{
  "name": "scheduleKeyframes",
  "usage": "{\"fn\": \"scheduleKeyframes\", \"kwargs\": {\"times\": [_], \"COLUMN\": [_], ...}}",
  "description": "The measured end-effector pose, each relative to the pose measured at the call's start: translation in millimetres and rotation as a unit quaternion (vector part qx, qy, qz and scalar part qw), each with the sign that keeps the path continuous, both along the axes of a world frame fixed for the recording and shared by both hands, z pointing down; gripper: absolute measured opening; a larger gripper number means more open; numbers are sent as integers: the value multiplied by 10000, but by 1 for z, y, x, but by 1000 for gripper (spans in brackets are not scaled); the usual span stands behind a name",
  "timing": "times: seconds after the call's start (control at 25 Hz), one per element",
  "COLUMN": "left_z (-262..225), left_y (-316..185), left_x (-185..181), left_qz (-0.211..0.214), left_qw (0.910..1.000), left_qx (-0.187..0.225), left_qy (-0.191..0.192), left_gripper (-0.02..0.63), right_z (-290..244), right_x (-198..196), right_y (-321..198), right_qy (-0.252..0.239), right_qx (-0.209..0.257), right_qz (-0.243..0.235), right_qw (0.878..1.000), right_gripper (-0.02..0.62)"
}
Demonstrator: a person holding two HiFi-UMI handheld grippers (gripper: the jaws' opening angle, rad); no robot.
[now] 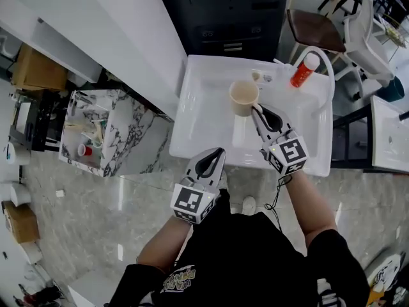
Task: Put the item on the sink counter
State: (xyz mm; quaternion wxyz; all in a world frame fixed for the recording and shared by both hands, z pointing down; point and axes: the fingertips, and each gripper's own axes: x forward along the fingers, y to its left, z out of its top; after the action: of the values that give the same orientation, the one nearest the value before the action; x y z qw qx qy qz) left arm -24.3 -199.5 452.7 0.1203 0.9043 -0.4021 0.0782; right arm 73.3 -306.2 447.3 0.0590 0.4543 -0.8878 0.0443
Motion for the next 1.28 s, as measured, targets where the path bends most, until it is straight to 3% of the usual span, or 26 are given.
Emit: {"fn": "scheduleKeyframes", "kwargs": {"times": [0.56, 1.28], "left_z": [32, 63], "left_y": [-78, -105], "left_x": [-30, -73], "left_qz": [241, 112], "left_qw": [9993, 9982], "left_qx": [-258, -589], "left_qy": [106, 40], "left_gripper": [21, 21], "right_z": [66, 142], "right_x": [-8, -19], "right_y": [-112, -204], "right_qy": [227, 472], "right_qx": [-360, -706], "right_qz": [515, 872], "right_qw": [9978, 9926], "right_gripper": [92, 92]}}
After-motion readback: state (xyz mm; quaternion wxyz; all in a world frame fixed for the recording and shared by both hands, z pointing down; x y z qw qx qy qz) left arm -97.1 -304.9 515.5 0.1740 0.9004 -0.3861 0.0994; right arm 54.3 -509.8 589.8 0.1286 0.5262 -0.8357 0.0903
